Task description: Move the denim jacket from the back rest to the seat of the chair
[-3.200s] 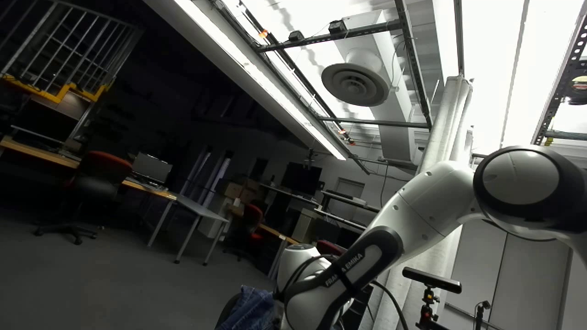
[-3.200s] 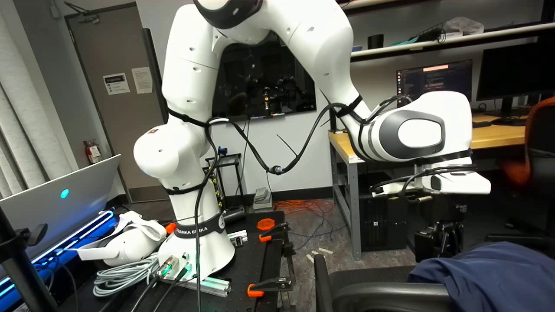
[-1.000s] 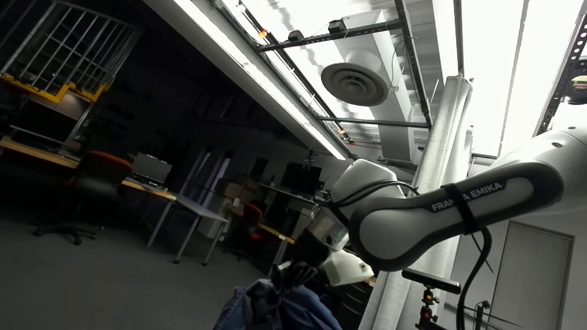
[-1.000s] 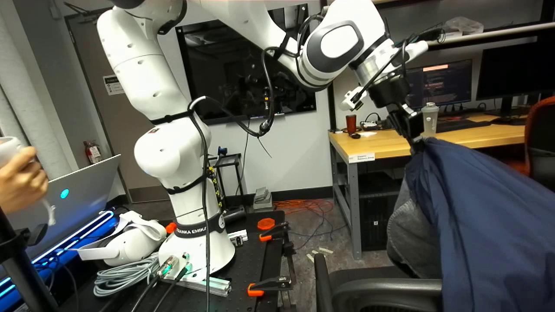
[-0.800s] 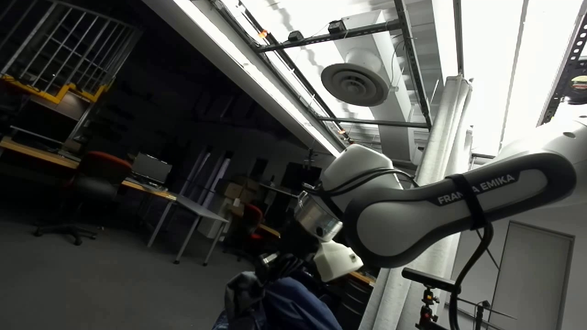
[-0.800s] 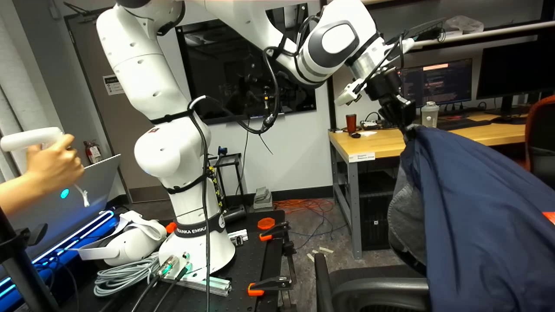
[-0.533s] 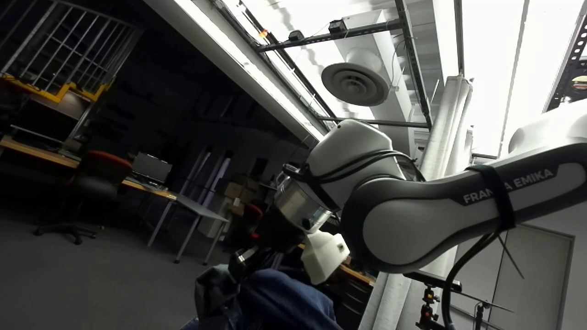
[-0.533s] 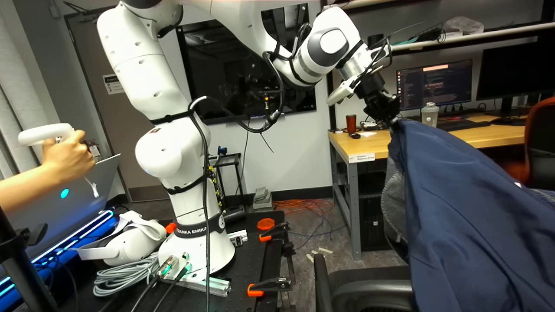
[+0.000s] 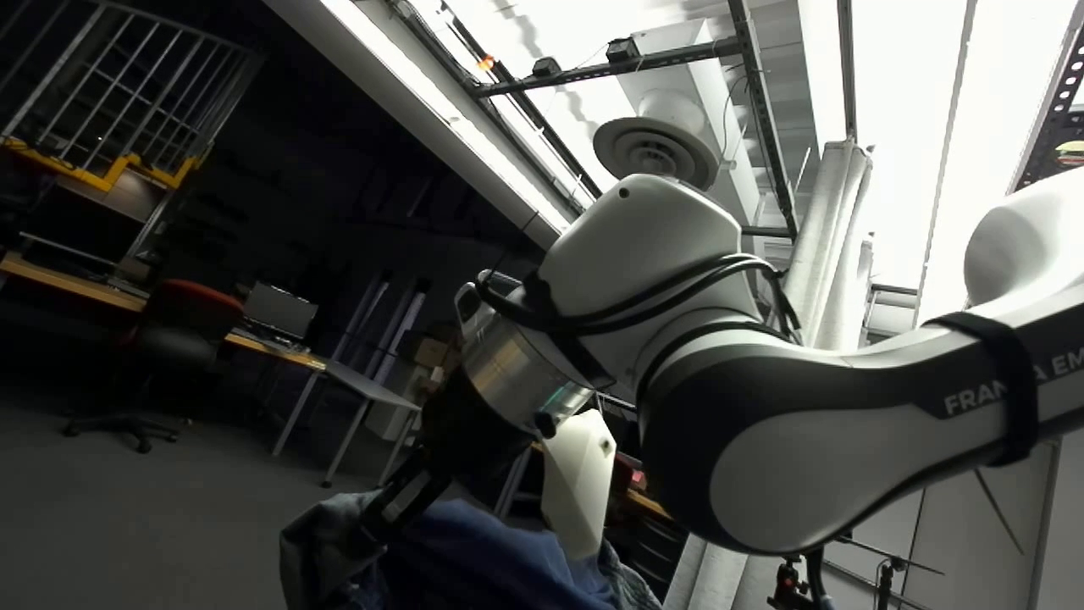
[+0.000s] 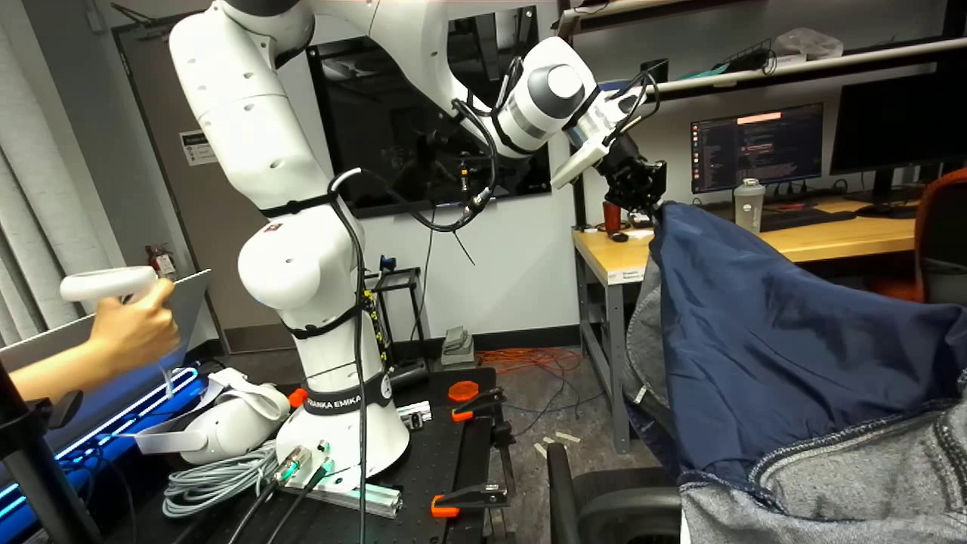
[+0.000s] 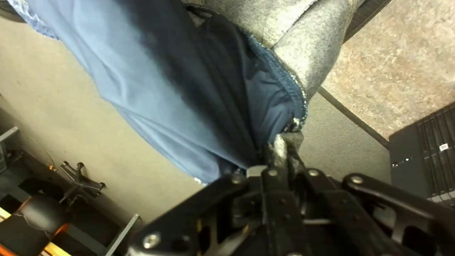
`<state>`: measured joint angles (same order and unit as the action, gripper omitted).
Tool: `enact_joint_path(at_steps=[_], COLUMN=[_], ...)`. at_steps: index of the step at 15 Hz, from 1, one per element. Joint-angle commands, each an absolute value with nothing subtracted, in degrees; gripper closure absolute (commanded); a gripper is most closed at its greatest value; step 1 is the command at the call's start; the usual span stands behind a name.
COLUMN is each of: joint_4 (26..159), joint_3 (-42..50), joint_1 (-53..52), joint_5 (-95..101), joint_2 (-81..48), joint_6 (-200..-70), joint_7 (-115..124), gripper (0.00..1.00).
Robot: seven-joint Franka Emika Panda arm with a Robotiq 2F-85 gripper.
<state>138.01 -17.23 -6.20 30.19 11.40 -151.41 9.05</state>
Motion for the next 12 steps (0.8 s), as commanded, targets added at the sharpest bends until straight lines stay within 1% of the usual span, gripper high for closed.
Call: enact_joint_path(at_steps=[1,2,3,4,5,8,12], joint_4=[135.0,134.7,134.4,134.0,133.7,133.0,133.7], joint_3=[-16.5,-15.7,-14.9,-14.0,-13.3,-11.2,-8.6], joint_1=[-7.2,-7.6,-7.6,-7.6,-7.7,-7.2,-5.4], joint_5=[32.3,30.5,29.4,28.1,26.2,17.7,6.8], joint_2=[6.5,5.0,3.6,2.2,1.0,-1.6,-1.0], joint_6=[-156.3,-156.1,-156.2,-156.7,-157.4,-160.8,-160.7], joint_7=[3.6,1.3,-0.6,-2.6,-5.0,-13.3,-19.5], gripper=[0.98,0.98,0.67,0.66,0.61,0.37,0.08])
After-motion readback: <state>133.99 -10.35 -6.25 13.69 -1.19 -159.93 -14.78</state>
